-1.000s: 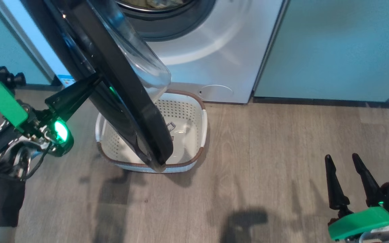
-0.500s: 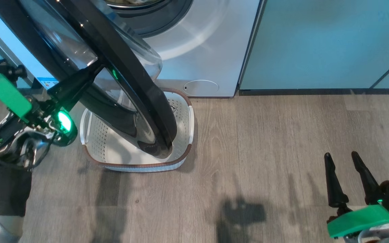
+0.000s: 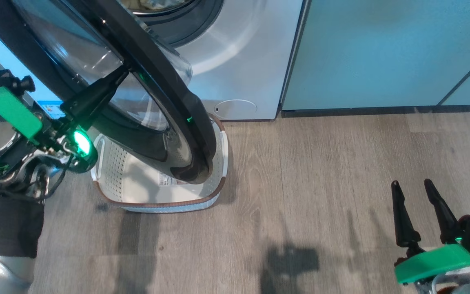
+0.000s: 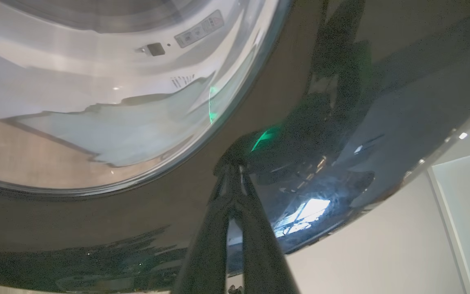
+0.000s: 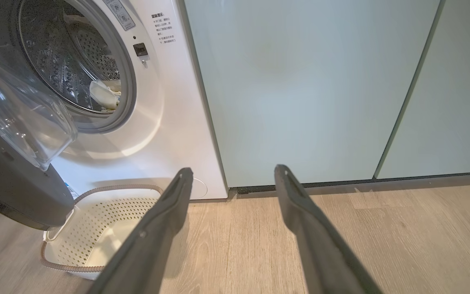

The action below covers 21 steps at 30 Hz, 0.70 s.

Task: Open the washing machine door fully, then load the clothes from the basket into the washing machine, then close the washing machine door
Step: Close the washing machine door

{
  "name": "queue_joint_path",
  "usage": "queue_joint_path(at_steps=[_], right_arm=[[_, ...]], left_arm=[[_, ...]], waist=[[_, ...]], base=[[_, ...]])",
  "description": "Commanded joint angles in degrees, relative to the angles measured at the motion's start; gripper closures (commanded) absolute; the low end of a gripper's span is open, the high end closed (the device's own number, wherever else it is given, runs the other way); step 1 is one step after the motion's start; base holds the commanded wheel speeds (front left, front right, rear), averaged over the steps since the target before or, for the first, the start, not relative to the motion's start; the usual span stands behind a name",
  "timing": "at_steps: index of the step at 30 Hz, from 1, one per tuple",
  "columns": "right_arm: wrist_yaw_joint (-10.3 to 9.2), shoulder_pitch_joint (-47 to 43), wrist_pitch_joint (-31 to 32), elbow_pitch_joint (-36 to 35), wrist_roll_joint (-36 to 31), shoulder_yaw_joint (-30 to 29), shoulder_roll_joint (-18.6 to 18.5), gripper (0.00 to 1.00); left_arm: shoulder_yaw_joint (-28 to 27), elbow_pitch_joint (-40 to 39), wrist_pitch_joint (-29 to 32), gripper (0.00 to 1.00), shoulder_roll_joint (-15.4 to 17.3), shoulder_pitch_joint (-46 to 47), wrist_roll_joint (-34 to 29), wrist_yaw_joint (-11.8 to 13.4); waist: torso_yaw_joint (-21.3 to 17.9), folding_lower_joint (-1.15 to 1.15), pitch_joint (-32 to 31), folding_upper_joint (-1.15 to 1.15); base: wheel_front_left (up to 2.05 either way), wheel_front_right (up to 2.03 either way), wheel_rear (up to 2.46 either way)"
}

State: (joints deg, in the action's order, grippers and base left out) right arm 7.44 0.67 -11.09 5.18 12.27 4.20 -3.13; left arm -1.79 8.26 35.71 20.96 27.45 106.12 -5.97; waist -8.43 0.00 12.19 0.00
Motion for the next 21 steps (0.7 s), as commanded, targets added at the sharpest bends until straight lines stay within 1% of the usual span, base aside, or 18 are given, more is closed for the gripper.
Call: queue_joint_path(at_steps=[1,8,12,14,15,21], right_arm=[[0.05,1.35,-0.59,-1.6,0.37,1.16,-0.01,0.0],[0.05,0.32,-0.32,-1.89,0.06,0.31,0.02,0.0],[0.05,-0.2,-0.13,-2.15,-0.11,-0.02,0.03,0.0],[0.05,-0.5,-0.03,-2.31,-0.2,-0.24,0.04,0.0],[0.05,-0.65,0.02,-2.39,-0.24,-0.4,0.04,0.0],[0.05,-1.24,0.29,-2.8,-0.47,-0.93,0.07,0.0]], left_arm=[[-2.84,-1.94,-0.04,1.0,2.05,2.05,-0.13,-0.69],[-5.68,-3.18,-0.96,1.0,1.39,-1.75,-0.29,-1.27],[-7.29,-3.83,-3.93,1.0,1.01,-3.94,-3.28,-1.42],[-8.1,-4.47,-5.59,0.53,0.54,-5.1,-4.76,-1.46],[-8.4,-4.73,-6.58,0.0,0.36,-5.7,-5.81,-1.47],[-10.05,-6.62,-11.26,0.0,-1.35,-8.56,-10.14,-1.5]], waist=[[0.05,0.0,-0.13,0.0],[1.12,0.0,-1.1,0.0],[1.72,0.0,-1.61,0.0],[2.05,0.0,-1.88,0.0],[2.25,0.0,-1.99,0.0],[3.26,0.0,-2.47,0.0]], base=[[0.0,0.0,0.0],[0.0,0.0,0.0],[0.0,0.0,0.0],[0.0,0.0,0.0],[0.0,0.0,0.0],[0.0,0.0,0.0]])
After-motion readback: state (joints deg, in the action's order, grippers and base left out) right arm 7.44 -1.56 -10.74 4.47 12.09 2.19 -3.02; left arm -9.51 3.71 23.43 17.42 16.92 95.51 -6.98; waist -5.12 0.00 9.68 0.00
